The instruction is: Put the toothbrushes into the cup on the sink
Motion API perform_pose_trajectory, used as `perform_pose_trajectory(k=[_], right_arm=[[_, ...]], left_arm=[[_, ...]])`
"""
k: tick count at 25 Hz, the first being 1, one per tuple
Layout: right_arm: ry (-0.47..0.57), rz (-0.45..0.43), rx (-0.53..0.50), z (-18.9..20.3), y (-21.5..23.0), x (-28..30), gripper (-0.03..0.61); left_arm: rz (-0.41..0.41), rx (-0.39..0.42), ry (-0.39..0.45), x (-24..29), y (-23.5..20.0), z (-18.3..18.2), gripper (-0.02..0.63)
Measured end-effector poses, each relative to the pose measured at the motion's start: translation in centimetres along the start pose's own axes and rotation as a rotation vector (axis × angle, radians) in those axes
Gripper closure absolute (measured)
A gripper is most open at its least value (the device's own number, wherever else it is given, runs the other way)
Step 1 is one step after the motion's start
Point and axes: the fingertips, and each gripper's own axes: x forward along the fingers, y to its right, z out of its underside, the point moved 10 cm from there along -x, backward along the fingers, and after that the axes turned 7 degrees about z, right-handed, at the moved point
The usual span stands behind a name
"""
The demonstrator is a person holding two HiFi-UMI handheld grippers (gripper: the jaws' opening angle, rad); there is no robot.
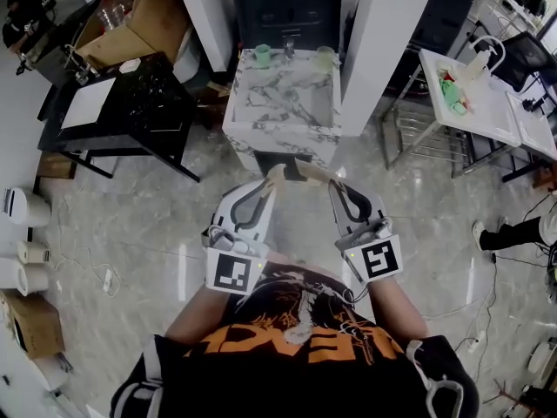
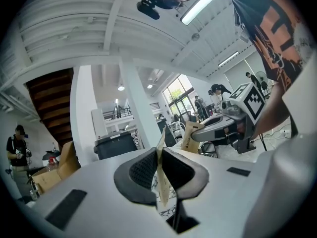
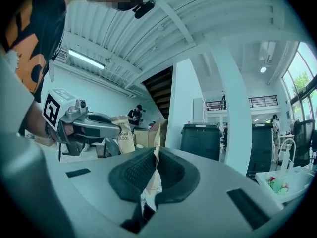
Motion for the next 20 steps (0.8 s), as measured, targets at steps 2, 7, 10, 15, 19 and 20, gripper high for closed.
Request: perform_pose_trajectory(k=[2, 7, 10, 15, 19, 20], right_arm=[[0.01, 0.0, -0.002, -0.1, 0.3, 0.5, 0.56], [-0.008, 0.008, -0.009, 0.6, 1.5, 2.5, 0.56], [-0.028, 0.022, -0.014, 1.3, 2.7, 4.4, 0.56], [-0.043, 0.022, -0.025, 2.7, 4.9, 9.7, 0.56], [-0.068, 0.037, -0.024, 3.5, 6.6, 15.3, 0.56], [-0.076, 0.036, -0.026, 3.6, 7.1, 16.8, 0.56]], left_arm=[[0.001, 0.002, 0.004, 0.6, -0.3, 0.1, 0.563], [0.013, -0.018, 0.009, 2.8, -1.8, 1.5, 0.563], [0.029, -0.032, 0.007, 4.8, -3.5, 2.7, 0.563], [0.04, -0.034, 0.017, 9.0, -7.5, 4.6, 0.563], [0.075, -0.055, 0.005, 13.1, -12.0, 6.8, 0.563], [0.086, -0.056, 0.004, 14.1, -13.3, 7.2, 0.563]])
